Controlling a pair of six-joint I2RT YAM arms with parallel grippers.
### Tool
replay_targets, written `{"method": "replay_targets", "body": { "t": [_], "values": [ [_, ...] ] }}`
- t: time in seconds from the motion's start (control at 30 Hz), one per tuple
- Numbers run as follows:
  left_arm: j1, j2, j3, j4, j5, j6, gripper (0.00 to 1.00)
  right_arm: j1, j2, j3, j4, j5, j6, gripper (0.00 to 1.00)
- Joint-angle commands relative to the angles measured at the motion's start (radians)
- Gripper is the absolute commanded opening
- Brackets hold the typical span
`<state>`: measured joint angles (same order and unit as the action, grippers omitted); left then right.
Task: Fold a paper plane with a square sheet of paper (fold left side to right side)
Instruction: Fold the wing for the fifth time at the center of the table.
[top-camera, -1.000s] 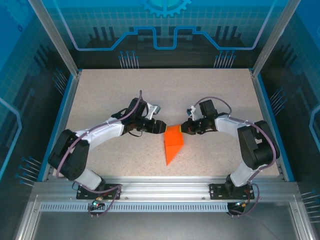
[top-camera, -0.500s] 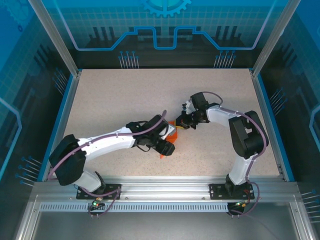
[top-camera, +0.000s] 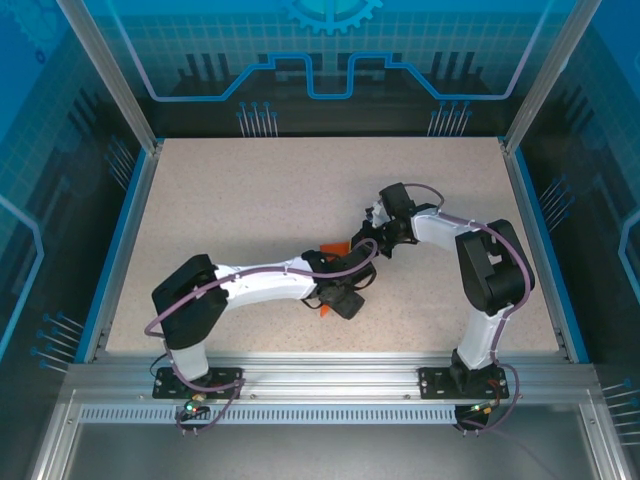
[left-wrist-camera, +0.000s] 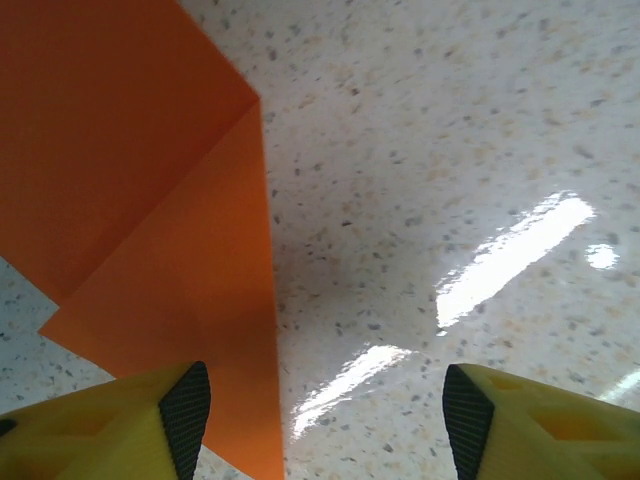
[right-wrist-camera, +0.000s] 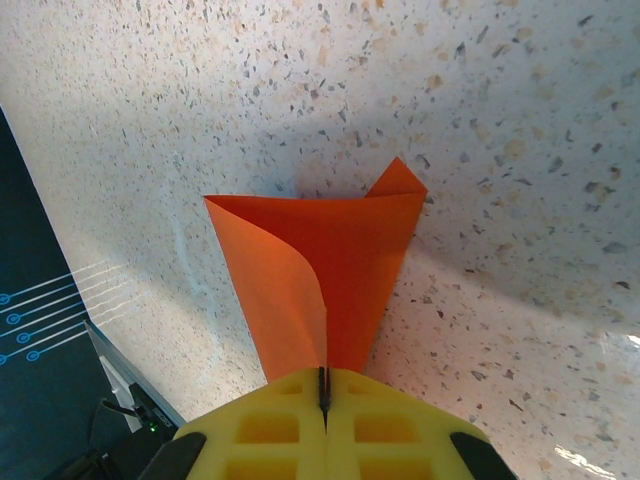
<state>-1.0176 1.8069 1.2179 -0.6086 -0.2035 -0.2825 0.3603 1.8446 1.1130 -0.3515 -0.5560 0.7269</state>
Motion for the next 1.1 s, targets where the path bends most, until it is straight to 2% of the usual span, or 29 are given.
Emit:
{"method": "replay_targets", "body": {
  "t": [0.0,0.2,0.33,0.77,1.03,1.07],
  "values": [
    [-0.006,0.027,0.035,-0.052,-0.066,-0.037,0.67,0.016,0.016,0.019,-0.029,-0.001,0.014,0.00],
    [-0.009,0.067,0.056,-0.071,-0.103,-0.050,0.65,0.017,0.024,0.020,-0.029,-0.005,0.013,0.00],
    [-0.011,0.074,0.052,-0.065,-0.103,-0.049,0.60,0.017,0.027,0.018,-0.029,-0.006,0.012,0.00],
    [-0.010,0.082,0.040,-0.061,-0.123,-0.059,0.27,0.020,0.036,0.025,-0.046,-0.005,-0.002,0.00],
    [-0.008,0.061,0.025,-0.045,-0.106,-0.066,0.15,0.022,0.018,0.033,-0.069,0.016,-0.040,0.00],
    [-0.007,0.056,0.023,-0.041,-0.101,-0.066,0.13,0.020,0.010,0.032,-0.069,0.023,-0.046,0.04]
  ]
}}
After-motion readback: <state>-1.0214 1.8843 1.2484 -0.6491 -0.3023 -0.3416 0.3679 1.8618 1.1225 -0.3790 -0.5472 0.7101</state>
